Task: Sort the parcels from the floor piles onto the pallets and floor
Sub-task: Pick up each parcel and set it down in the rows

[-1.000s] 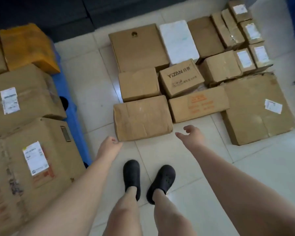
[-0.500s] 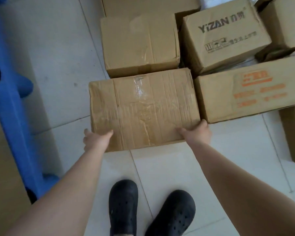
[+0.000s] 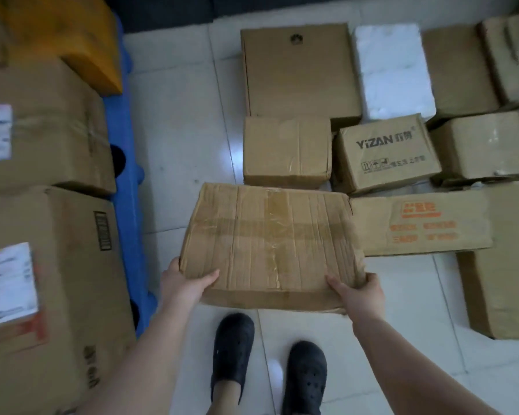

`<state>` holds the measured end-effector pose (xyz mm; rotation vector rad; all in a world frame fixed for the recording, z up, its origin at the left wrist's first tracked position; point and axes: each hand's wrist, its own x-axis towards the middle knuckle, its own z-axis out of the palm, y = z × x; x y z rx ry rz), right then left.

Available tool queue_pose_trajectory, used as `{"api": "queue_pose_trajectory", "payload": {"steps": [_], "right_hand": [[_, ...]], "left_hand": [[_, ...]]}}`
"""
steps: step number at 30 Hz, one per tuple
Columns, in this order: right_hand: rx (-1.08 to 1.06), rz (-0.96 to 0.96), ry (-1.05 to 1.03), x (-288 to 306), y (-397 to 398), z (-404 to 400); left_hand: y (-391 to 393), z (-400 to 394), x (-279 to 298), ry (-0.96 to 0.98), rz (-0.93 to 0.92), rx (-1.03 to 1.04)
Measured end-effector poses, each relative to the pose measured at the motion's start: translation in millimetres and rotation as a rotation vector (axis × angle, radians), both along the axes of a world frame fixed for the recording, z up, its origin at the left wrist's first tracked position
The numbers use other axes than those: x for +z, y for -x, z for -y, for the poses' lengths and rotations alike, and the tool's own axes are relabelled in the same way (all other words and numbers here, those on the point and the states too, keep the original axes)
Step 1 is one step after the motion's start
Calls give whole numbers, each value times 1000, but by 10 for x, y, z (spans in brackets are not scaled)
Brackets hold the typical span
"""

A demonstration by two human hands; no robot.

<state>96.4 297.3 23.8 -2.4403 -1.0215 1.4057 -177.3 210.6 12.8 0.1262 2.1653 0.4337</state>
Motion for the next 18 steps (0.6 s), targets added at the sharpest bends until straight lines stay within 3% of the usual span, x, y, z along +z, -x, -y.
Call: {"api": "queue_pose_trajectory", "payload": {"steps": [10, 14, 18], "right_hand": [[190, -283, -336, 3504, 643, -35], [363, -411, -441, 4480, 1015, 211], [501, -527, -525, 5127, 1415, 750]], "left_hand": [[226, 689, 3784, -369, -284, 313], [319, 1360, 4763, -515, -422, 431], [448, 2151, 5346, -598, -511, 580]]}}
